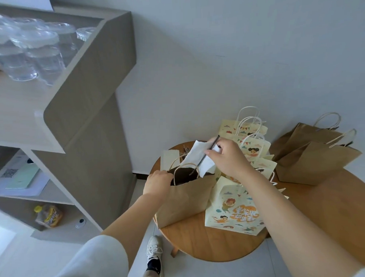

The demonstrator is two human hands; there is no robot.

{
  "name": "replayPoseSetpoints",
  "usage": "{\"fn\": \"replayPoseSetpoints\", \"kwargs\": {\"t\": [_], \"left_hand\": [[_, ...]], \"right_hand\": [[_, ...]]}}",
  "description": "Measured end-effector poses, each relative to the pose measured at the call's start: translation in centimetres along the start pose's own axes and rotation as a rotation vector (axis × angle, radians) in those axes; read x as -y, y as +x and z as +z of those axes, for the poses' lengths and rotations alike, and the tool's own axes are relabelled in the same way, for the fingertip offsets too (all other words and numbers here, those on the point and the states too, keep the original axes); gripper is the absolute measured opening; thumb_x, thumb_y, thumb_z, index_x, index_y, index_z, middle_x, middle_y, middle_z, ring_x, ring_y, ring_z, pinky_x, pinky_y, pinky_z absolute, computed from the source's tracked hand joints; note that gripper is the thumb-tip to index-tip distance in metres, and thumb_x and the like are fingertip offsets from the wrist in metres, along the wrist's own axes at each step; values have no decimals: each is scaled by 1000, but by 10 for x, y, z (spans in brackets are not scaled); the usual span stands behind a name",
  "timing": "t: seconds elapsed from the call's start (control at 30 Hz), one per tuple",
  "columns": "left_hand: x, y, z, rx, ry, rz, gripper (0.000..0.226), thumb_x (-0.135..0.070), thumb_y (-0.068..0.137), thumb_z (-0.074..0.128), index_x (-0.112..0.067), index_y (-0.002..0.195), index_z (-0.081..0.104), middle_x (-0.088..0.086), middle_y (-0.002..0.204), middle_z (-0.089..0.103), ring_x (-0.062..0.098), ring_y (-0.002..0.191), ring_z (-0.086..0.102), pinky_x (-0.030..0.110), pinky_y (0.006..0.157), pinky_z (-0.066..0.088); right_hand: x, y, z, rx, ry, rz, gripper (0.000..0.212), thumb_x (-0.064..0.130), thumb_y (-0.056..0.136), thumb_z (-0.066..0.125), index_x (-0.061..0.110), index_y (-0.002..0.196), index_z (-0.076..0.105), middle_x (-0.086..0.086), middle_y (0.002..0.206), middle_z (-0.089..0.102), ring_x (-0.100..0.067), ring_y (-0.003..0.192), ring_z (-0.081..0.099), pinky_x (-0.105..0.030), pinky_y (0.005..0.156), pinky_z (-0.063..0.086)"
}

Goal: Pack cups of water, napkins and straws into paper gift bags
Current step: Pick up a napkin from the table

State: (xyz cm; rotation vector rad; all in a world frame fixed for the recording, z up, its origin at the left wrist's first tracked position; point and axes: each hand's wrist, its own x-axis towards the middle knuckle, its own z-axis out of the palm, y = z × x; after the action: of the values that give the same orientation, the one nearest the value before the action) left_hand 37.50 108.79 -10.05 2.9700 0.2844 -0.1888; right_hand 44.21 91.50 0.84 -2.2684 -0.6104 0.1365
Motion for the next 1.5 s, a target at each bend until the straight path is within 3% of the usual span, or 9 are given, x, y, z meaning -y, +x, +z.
{"fn": "replayPoseSetpoints", "kwargs": {"t": [0.17, 0.37, 0.57, 0.77, 0.87, 1.03, 1.13, 1.37, 1.5], "left_hand": [[9, -7, 3, 40, 45, -100, 24, -38, 95, 46, -21, 105, 61, -1, 112, 56, 19, 108, 48, 40, 103, 29], [13, -22, 6, 126, 85, -125, 100, -83, 61, 56, -20, 137, 39, -1, 143, 37, 21, 137, 26, 59, 112, 9], [25, -25, 6, 113, -112, -146, 111, -79, 66, 56, -15, 148, 21, -1, 155, 20, 17, 145, 11, 51, 117, 9], [38, -26, 5, 137, -131, -115, 99, -66, 77, 59, -14, 150, 17, 0, 158, 13, 19, 146, 6, 48, 118, 8], [38, -24, 8, 79, -166, -119, 89, -51, 82, 63, -17, 150, 16, 1, 157, 15, 22, 145, 10, 45, 119, 11], [32, -16, 12, 2, -266, -167, 90, -34, 83, 65, -18, 151, 9, 4, 156, 13, 25, 145, 7, 40, 119, 10], [31, -7, 12, 56, -394, -240, 95, -25, 82, 68, -18, 151, 3, 5, 151, 31, 26, 140, 26, 41, 115, 22], [24, 8, 17, 146, -332, -205, 41, -6, 87, 42, -26, 118, 61, -1, 107, 65, 21, 97, 60, 29, 81, 49], [25, 18, 18, 128, -317, -173, 44, -2, 92, 36, -27, 115, 64, 2, 105, 66, 22, 93, 60, 24, 71, 45]], "right_hand": [[0, 6, 3, 130, 77, 29, 9, 11, 90, 56, 13, 91, 64, 4, 80, 59, -9, 74, 51, -16, 62, 38], [3, 18, 30, 291, 42, 58, 8, 6, 84, 62, 5, 89, 68, 2, 81, 61, -9, 74, 53, -17, 63, 39], [1, 27, 76, 479, -100, 149, 20, 5, 81, 59, -10, 94, 62, -10, 72, 49, -18, 68, 45, -28, 60, 33], [-15, 29, 86, 657, -96, 271, 24, 17, 76, 70, 18, 99, 61, -1, 96, 60, -17, 90, 57, -31, 79, 49], [-26, 33, 76, 504, 15, 334, 30, 10, 83, 59, 19, 111, 62, -1, 112, 63, -16, 103, 59, -37, 95, 49], [-52, 29, 55, 105, 40, 359, 21, 2, 92, 48, 15, 100, 62, -4, 107, 64, -17, 100, 61, -24, 83, 46], [-70, 27, 50, 128, -159, 362, 41, -8, 89, 43, 9, 125, 53, -9, 129, 53, -24, 120, 50, -29, 97, 41], [-79, 27, 60, 499, -566, 114, 96, -10, 84, 50, 23, 150, -10, 1, 158, -10, -21, 146, -1, -33, 115, 19], [-87, 46, 70, 478, -797, -26, 70, -4, 84, 50, 16, 147, 24, -6, 153, 24, -27, 141, 19, -40, 111, 26]]}}
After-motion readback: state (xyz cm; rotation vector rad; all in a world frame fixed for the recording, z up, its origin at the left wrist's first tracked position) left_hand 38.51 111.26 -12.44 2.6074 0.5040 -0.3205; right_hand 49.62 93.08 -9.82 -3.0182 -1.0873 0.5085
